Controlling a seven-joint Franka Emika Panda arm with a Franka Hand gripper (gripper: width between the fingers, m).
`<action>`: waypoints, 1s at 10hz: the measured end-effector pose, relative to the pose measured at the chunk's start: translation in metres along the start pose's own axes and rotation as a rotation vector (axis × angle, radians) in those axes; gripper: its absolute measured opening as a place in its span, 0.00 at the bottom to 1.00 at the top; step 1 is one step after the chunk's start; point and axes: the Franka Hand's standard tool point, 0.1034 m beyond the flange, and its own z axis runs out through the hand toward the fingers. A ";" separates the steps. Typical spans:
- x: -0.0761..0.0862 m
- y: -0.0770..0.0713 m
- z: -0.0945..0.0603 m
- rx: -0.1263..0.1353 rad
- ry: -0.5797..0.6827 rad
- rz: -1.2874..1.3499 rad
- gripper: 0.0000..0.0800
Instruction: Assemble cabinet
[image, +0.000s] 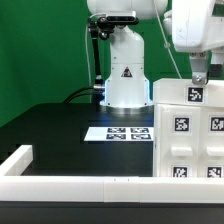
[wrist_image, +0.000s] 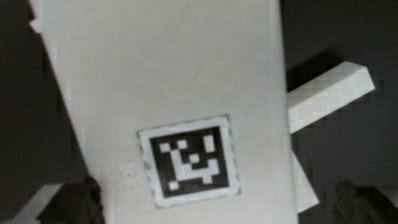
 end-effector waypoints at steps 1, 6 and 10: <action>-0.002 0.002 0.000 0.000 0.000 0.005 0.81; -0.009 0.005 0.009 0.008 -0.007 0.020 0.81; -0.009 0.006 0.013 -0.001 0.000 0.153 0.69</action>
Offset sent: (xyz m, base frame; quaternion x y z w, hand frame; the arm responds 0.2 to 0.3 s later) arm 0.0042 0.0006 -0.0080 -0.0060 0.0150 -0.0079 0.9998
